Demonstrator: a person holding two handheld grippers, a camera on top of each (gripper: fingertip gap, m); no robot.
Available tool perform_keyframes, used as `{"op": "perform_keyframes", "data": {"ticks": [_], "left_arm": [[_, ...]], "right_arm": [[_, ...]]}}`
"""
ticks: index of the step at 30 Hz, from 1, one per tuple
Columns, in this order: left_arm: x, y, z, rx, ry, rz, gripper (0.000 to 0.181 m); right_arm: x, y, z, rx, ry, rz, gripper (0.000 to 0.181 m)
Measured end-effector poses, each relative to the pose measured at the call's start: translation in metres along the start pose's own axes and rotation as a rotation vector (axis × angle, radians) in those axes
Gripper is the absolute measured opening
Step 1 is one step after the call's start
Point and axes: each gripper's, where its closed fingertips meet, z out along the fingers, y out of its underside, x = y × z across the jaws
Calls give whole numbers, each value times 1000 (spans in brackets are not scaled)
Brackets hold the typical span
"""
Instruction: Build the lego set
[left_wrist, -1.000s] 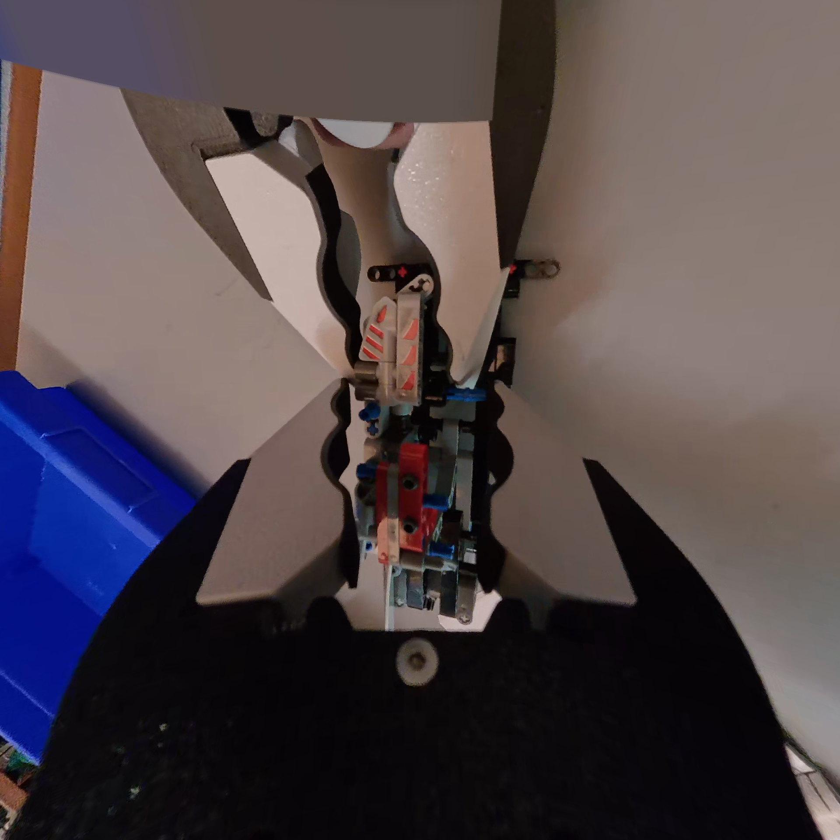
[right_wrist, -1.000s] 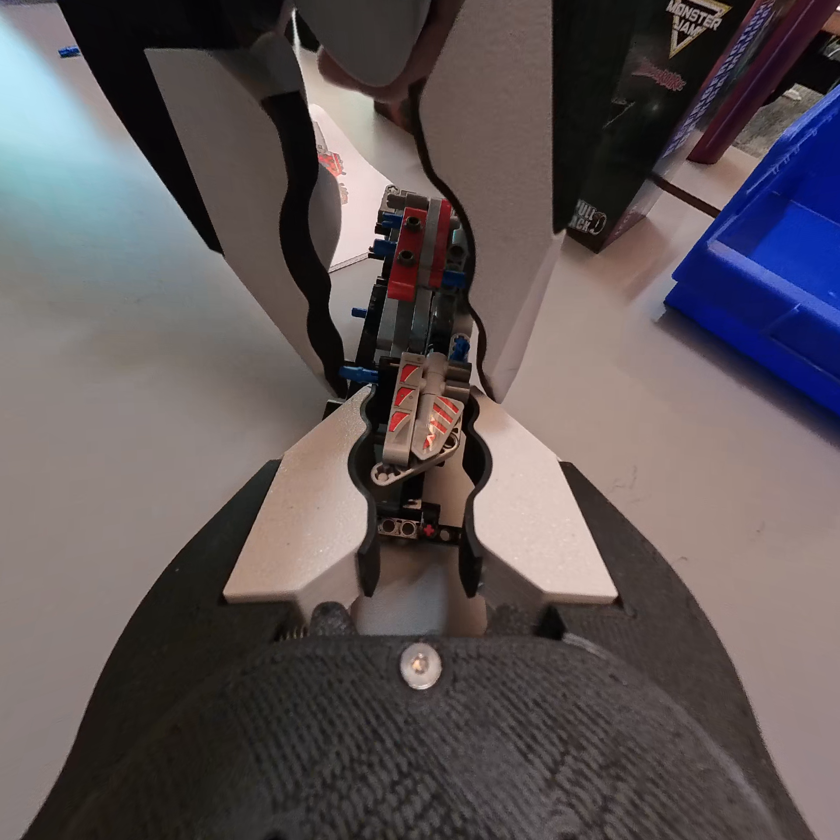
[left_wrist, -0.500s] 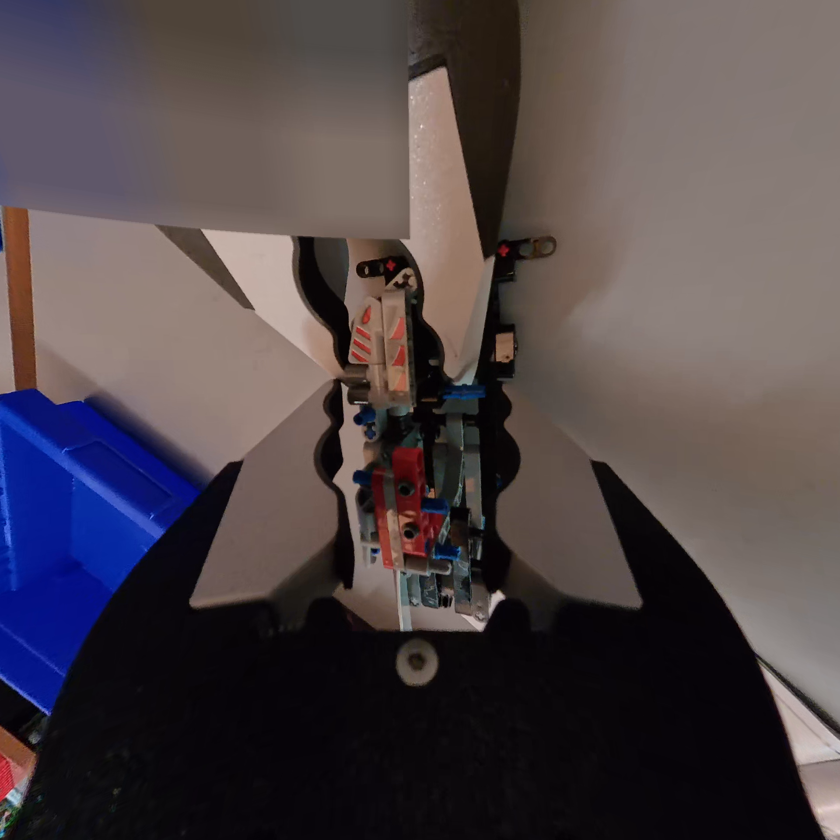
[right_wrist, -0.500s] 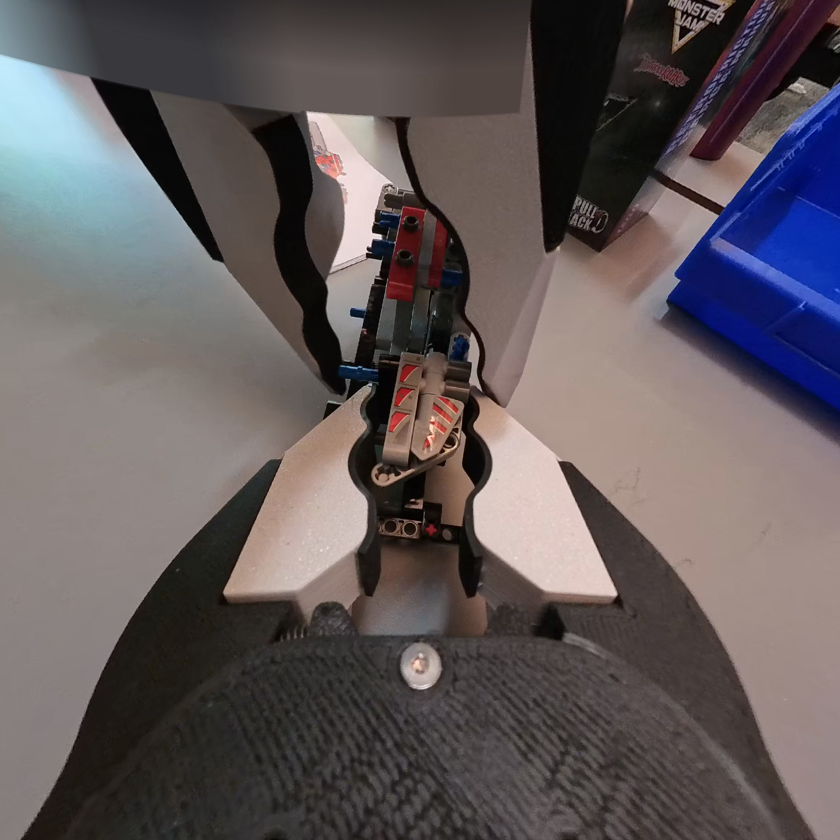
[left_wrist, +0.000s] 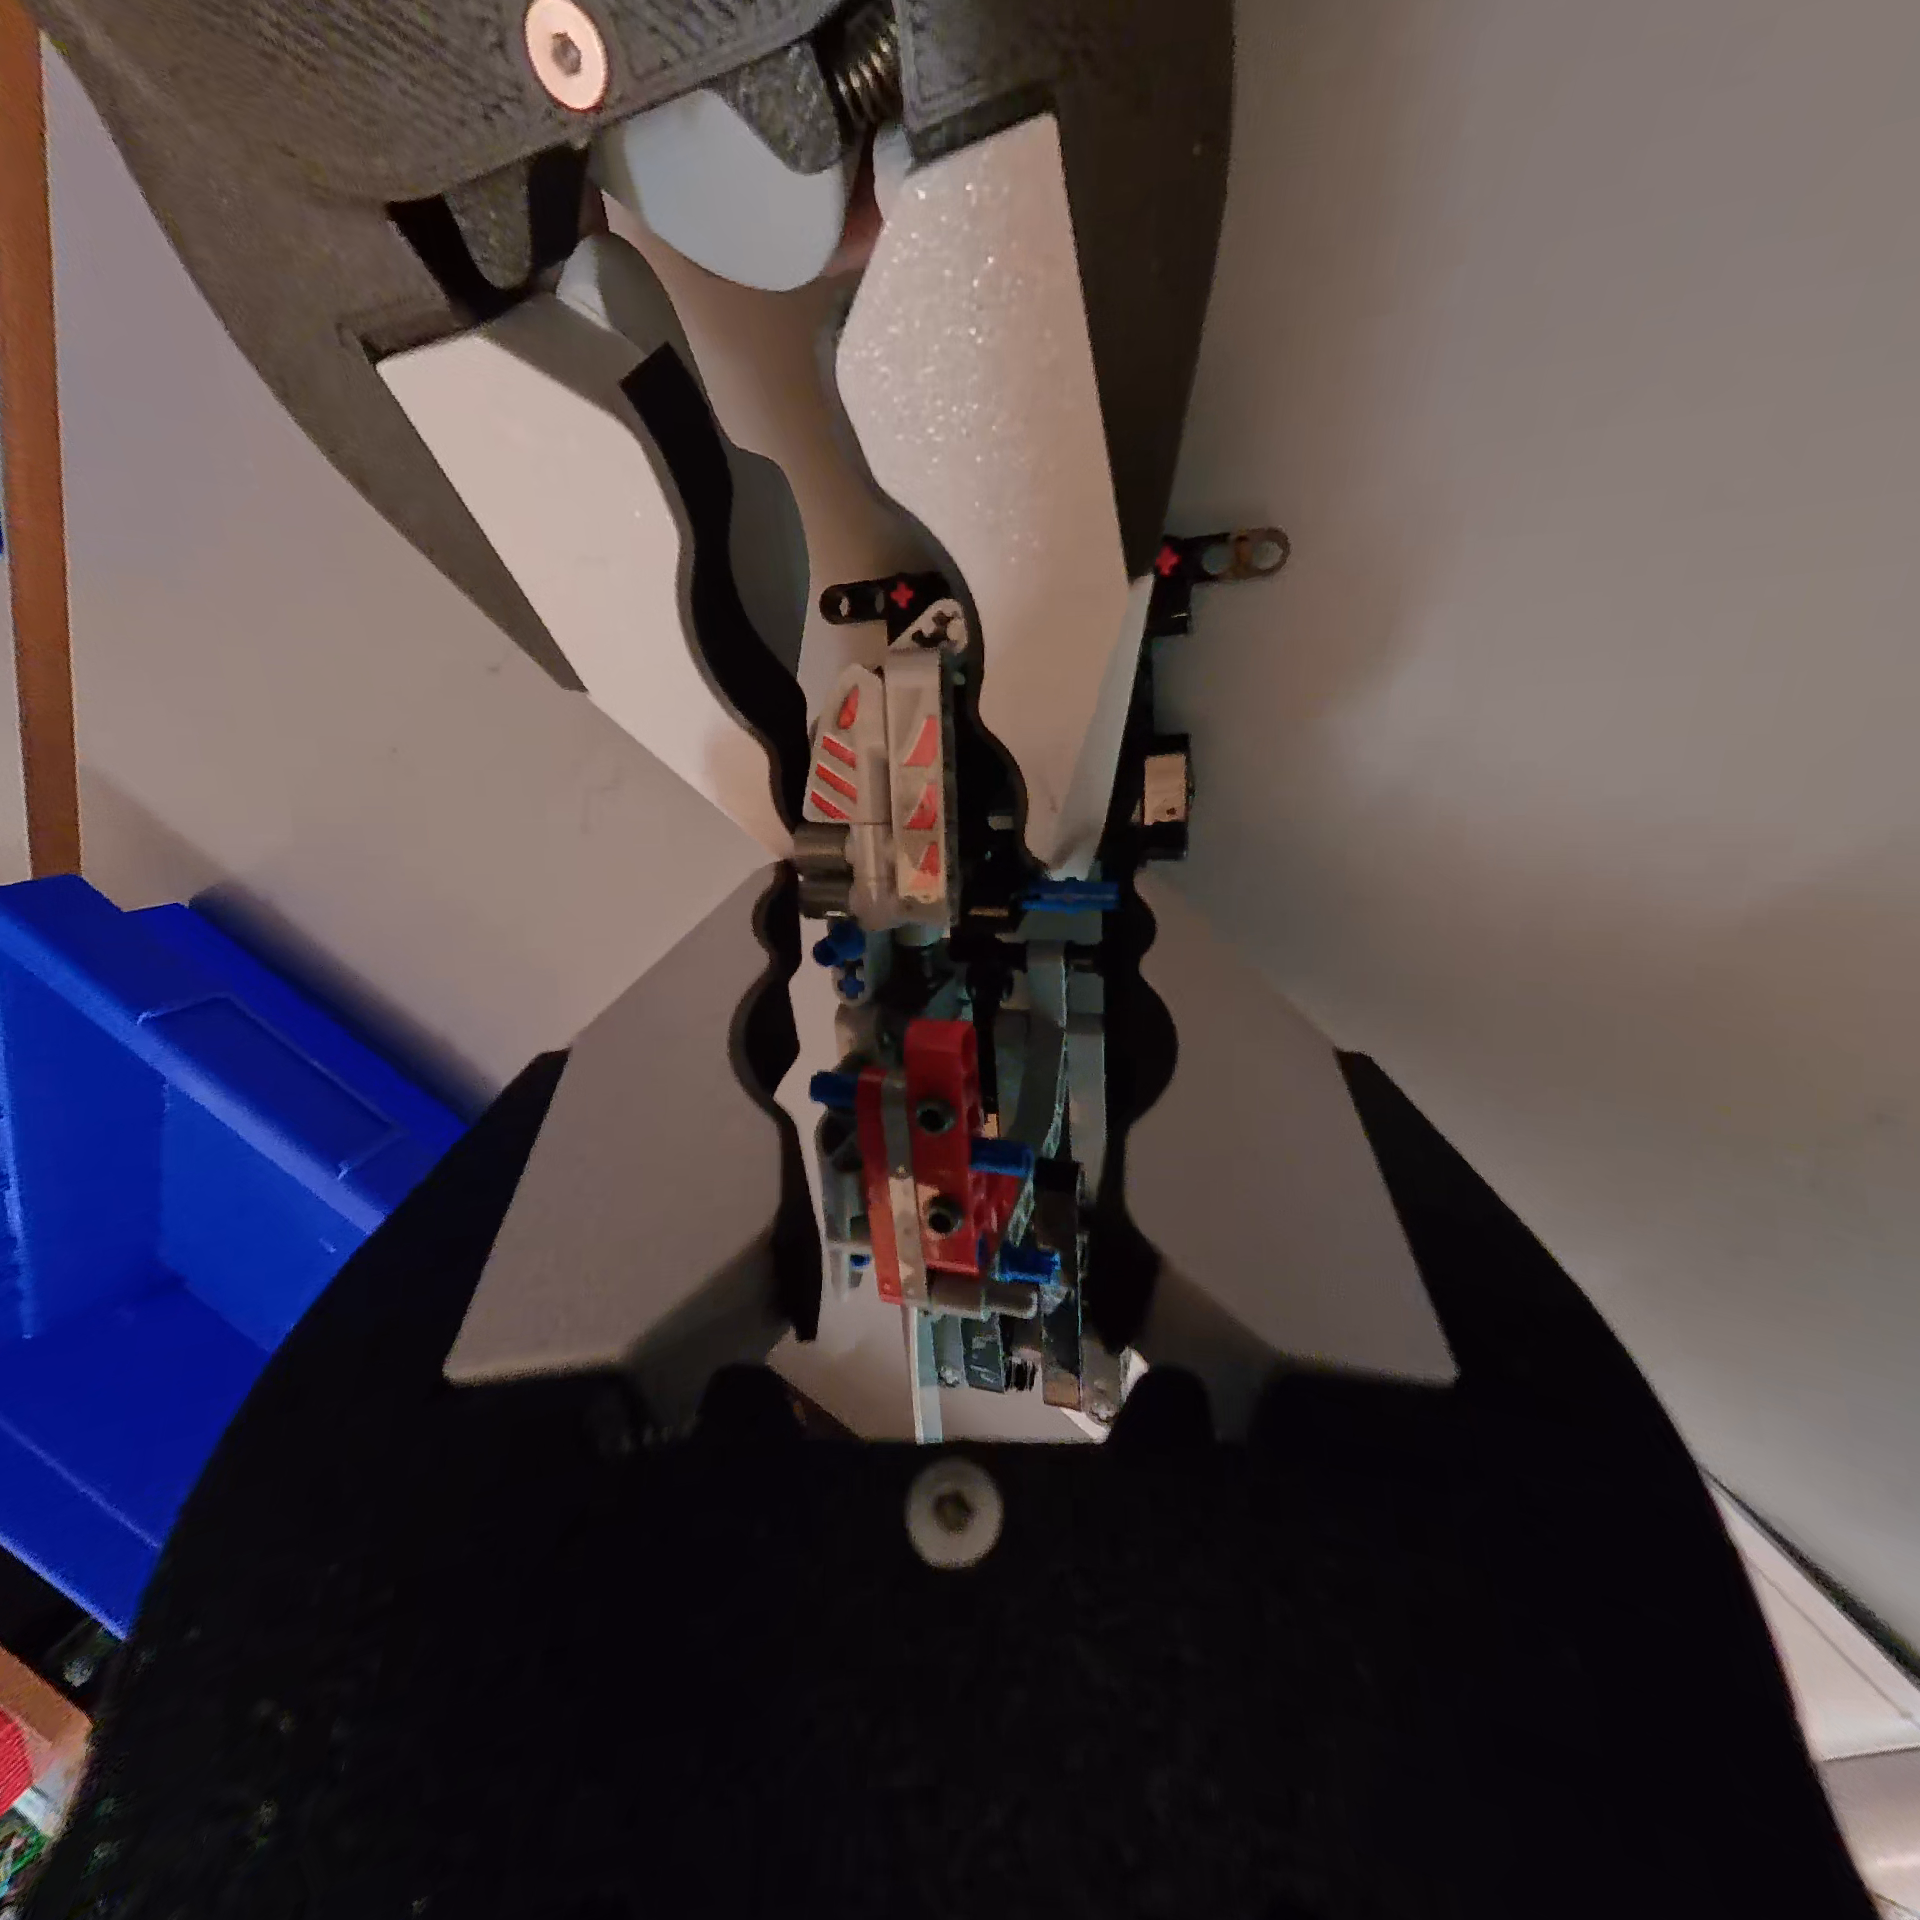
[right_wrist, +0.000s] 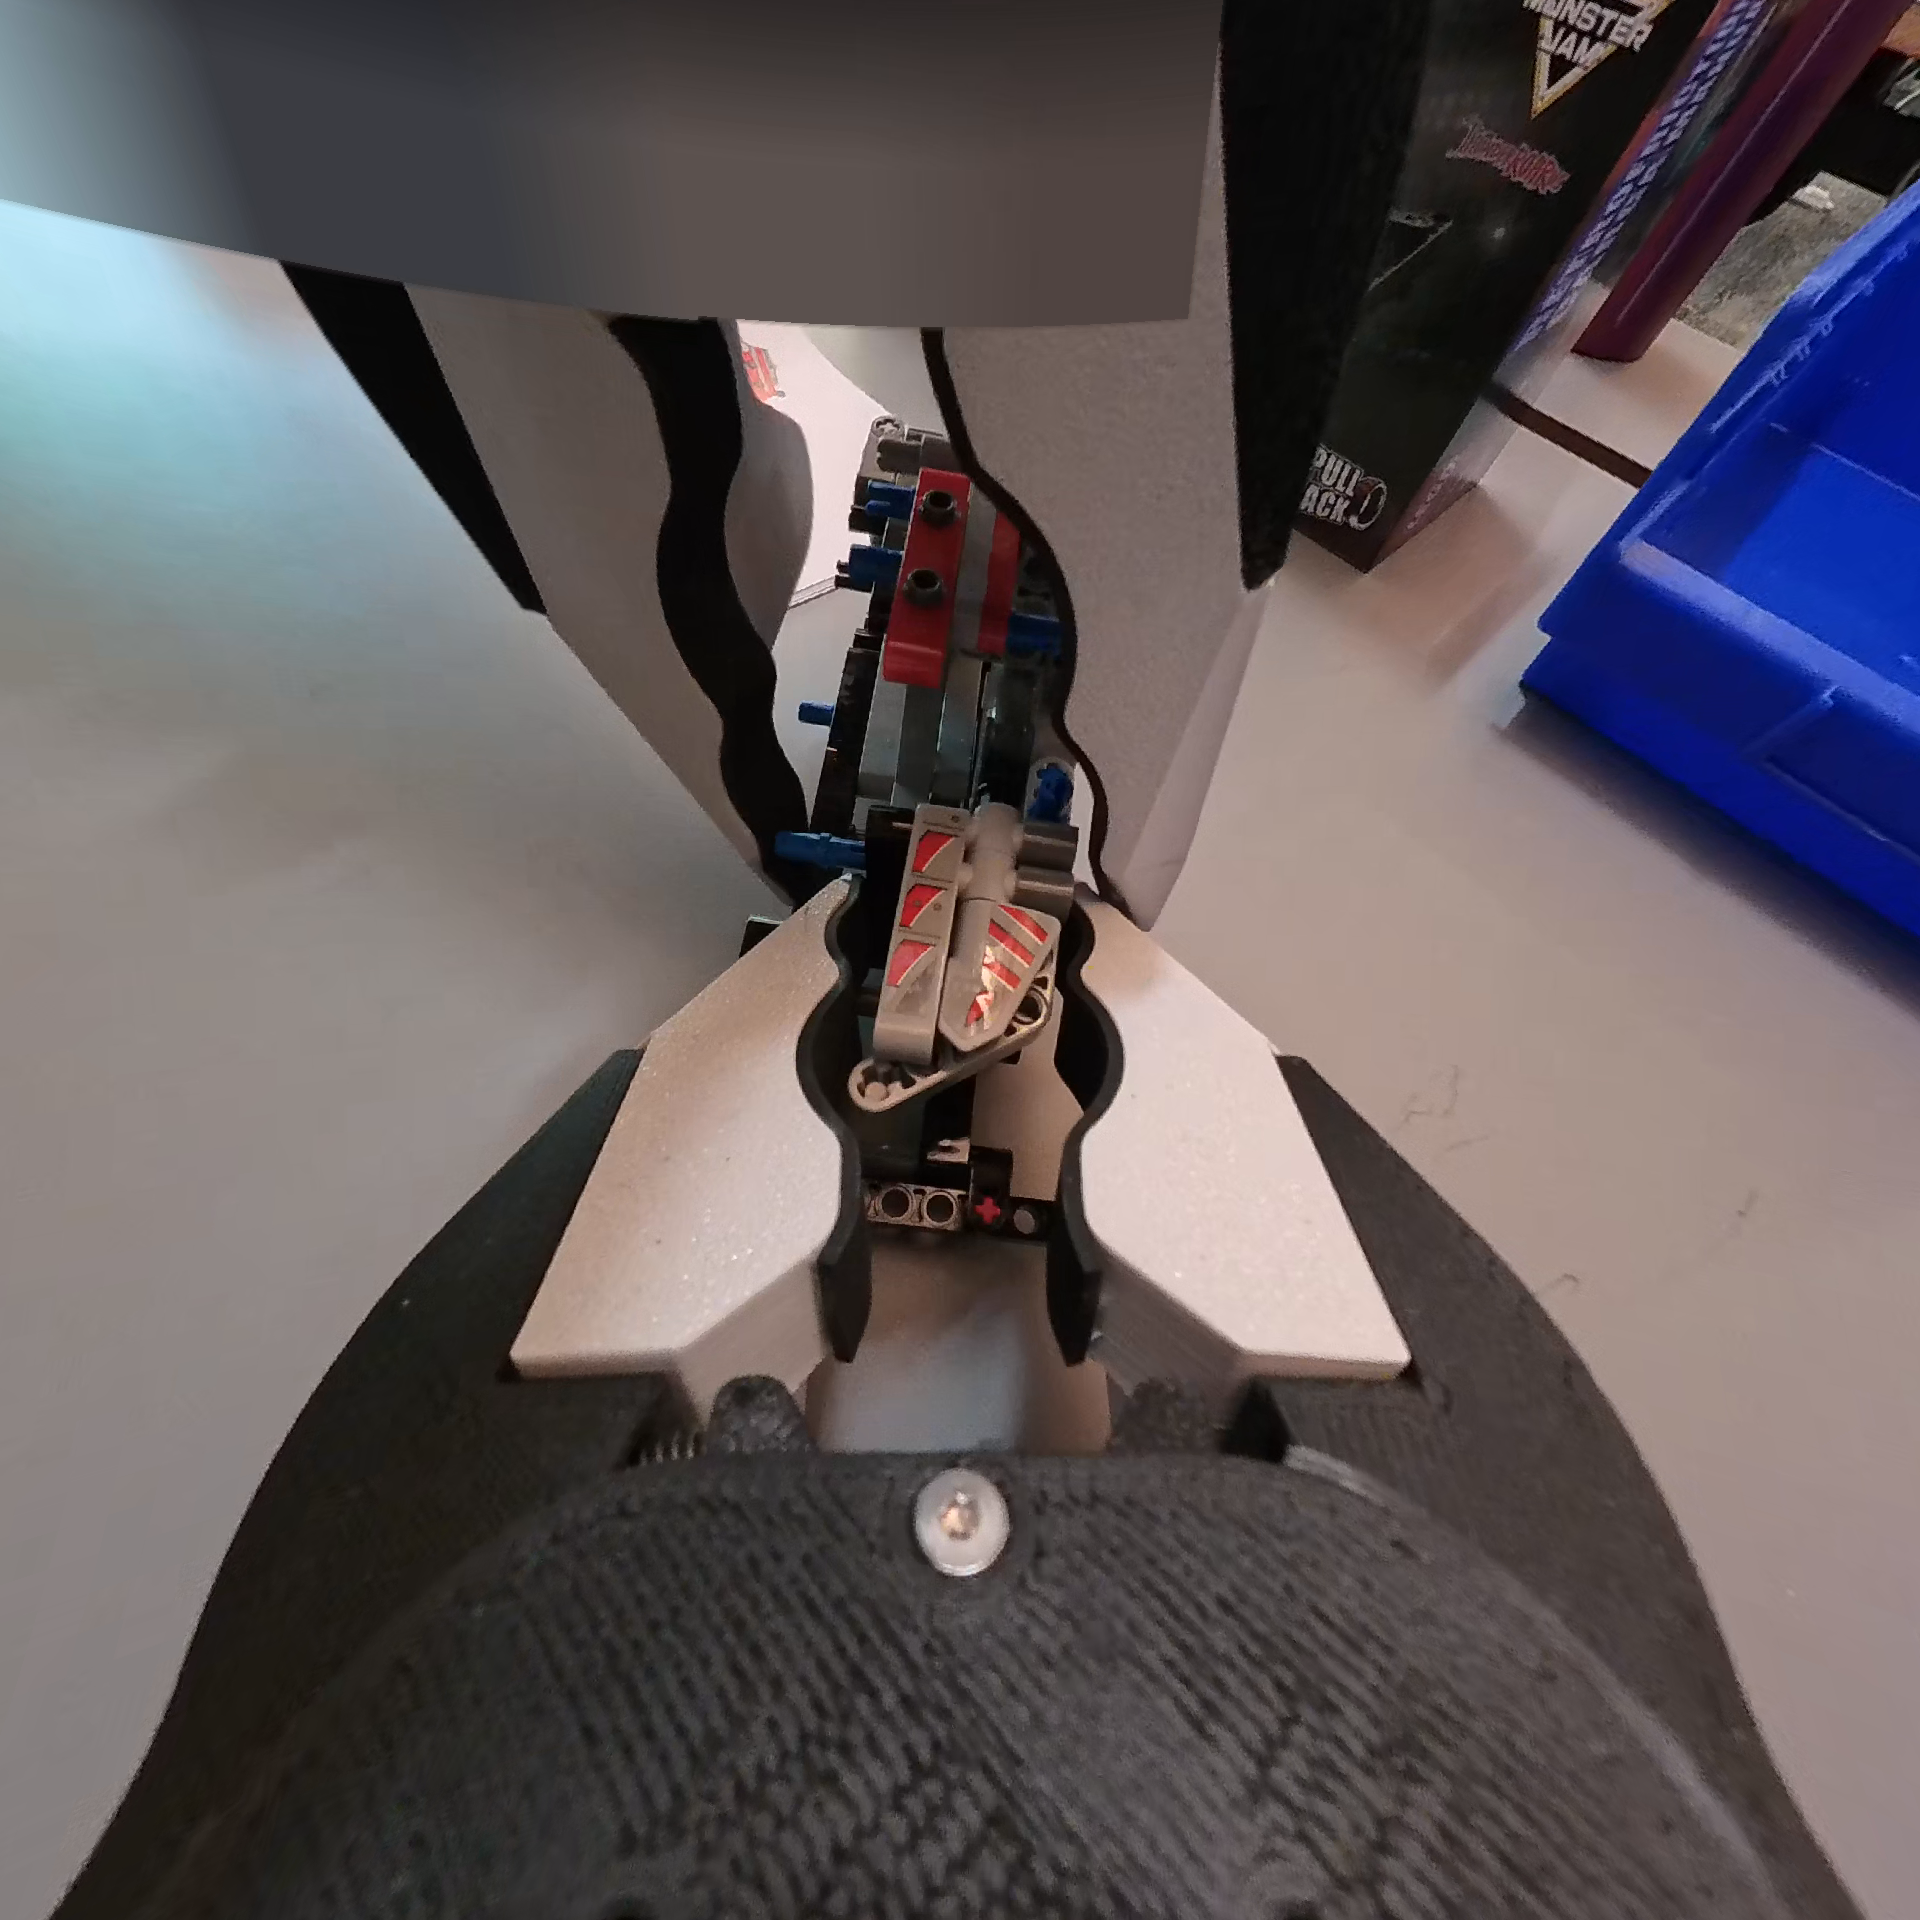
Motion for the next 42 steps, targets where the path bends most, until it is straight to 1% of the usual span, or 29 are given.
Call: {"op": "perform_keyframes", "data": {"ticks": [10,19,22,24,26,28,36,42], "left_arm": [[-1,3,-1,-40,16,19,57],[0,1,0,1,29,-32,58],[4,0,-2,1,71,-72,67],[4,0,-2,1,68,-76,67],[2,-1,-2,13,64,-103,61],[1,-1,-2,19,67,-115,59],[1,3,-3,0,45,-41,56],[-1,5,-3,-54,56,-6,55]], "right_arm": [[1,0,2,-7,12,17,33],[3,0,2,-7,16,37,33],[3,-1,3,-6,23,31,33],[3,-1,3,-6,21,32,33],[3,-1,3,-5,20,29,33],[3,-1,4,-6,20,28,33],[3,-1,4,-7,23,35,32],[3,-1,5,-10,31,39,33]]}}
